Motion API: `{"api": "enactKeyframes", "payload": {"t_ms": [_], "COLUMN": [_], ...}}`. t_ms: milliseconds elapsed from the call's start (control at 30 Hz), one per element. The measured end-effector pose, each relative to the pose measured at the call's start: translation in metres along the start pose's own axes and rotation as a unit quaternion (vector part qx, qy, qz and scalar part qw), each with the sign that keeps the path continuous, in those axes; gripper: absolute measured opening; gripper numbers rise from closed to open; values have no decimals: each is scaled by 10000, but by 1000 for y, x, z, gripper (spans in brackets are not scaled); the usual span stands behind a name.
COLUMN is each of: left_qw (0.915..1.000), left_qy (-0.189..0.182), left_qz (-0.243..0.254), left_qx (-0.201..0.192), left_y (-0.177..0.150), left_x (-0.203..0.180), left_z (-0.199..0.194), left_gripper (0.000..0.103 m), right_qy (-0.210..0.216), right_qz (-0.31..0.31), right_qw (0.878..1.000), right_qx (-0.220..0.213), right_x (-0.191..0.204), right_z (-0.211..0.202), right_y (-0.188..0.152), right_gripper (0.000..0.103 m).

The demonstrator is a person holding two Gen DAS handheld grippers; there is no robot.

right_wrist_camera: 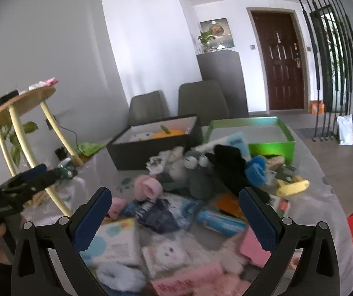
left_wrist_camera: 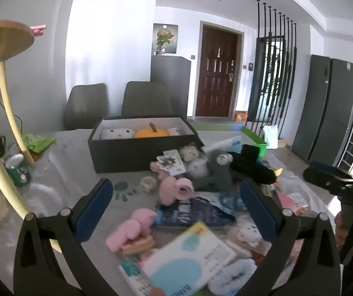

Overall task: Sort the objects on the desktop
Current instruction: 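Raise the open right tool out of the box and back from it, then move the open right tool over the pile toward the black plush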

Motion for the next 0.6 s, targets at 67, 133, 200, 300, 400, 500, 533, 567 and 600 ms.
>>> {"api": "enactKeyframes", "payload": {"t_ms": [67, 133, 200, 300, 400, 500, 533, 567, 600], "left_qw": [9999, 9997, 9998, 9999, 9997, 9995, 9995, 9995, 9995], "left_qy": [37, 109, 56, -39, -161, -245, -246, -239, -240], "left_qz": [128, 232, 205, 165, 161, 139, 143, 153, 160], "left_qx": [-17, -10, 26, 25, 49, 136, 158, 164, 163], "left_y": [-8, -17, -24, -31, -38, -43, -45, -46, -46], "left_x": [-6, -10, -13, -16, -18, -19, -20, -20, -20], "left_z": [-3, -6, -9, -12, -14, -12, -12, -12, -12], "left_gripper": [103, 103, 103, 103, 103, 103, 103, 103, 103], "right_qy": [85, 140, 248, 401, 485, 539, 554, 583, 605], "right_qz": [34, 84, 117, 229, 313, 380, 405, 417, 402], "right_qw": [10000, 9999, 9996, 9987, 9979, 9973, 9971, 9968, 9967], "right_qx": [-11, -22, -73, -224, -300, -331, -340, -359, -371], "right_x": [-2, -4, -6, -12, -18, -26, -27, -29, -29], "right_z": [-6, -11, -15, -25, -33, -40, -42, -45, -45], "right_y": [-9, -15, -21, -27, -35, -42, -44, -44, -44], "right_gripper": [103, 103, 103, 103, 103, 103, 103, 103, 103]}}
Point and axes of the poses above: each gripper's, at about its wrist camera, not at the fingertips, and z roughly the way its jaws point, x to its left, y to its top, the point moved 10 cm from there along z, roughly the way its jaws point, and after that the axes turned 12 degrees about -z, right-handed, at the moved point
